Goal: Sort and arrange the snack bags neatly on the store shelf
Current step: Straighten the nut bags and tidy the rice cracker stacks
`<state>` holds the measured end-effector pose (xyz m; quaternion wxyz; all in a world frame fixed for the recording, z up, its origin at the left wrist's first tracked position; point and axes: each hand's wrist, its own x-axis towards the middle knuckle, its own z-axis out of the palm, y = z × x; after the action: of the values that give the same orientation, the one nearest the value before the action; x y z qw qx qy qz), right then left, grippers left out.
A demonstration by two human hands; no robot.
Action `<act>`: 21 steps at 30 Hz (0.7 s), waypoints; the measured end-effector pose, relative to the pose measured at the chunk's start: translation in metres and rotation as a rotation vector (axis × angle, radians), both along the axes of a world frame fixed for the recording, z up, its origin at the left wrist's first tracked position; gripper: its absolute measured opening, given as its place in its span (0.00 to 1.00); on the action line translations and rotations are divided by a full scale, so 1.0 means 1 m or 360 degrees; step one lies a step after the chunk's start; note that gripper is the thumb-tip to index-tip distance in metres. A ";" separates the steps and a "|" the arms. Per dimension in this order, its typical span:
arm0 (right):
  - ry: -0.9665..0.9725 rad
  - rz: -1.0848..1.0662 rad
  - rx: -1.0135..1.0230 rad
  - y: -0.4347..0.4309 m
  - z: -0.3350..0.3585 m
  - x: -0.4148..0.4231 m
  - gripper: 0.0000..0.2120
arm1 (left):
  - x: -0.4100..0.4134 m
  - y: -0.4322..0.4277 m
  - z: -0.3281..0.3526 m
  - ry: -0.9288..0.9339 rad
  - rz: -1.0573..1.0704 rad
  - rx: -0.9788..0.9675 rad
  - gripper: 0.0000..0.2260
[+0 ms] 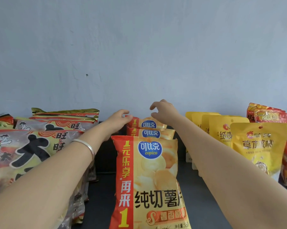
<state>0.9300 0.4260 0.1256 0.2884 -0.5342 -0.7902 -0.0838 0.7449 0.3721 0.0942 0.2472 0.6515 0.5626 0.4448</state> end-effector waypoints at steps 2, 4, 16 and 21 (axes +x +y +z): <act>0.0001 0.0037 0.0036 -0.012 0.001 -0.003 0.14 | -0.001 -0.007 0.000 -0.0021 0.0047 0.0114 0.20; -0.0006 0.0093 0.0047 -0.023 0.001 -0.006 0.13 | -0.002 -0.014 -0.001 -0.0080 0.0074 0.0190 0.18; -0.0020 0.0422 -0.0152 -0.097 -0.007 -0.011 0.12 | 0.007 -0.079 -0.021 -0.0486 0.0198 0.0309 0.19; 0.0002 0.0479 -0.0246 -0.121 -0.026 0.002 0.16 | 0.025 -0.111 -0.044 -0.0709 0.0231 0.0292 0.27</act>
<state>0.9316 0.3051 0.1000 0.2562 -0.4306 -0.8652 0.0216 0.7697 0.2607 0.0505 0.2724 0.5150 0.4967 0.6433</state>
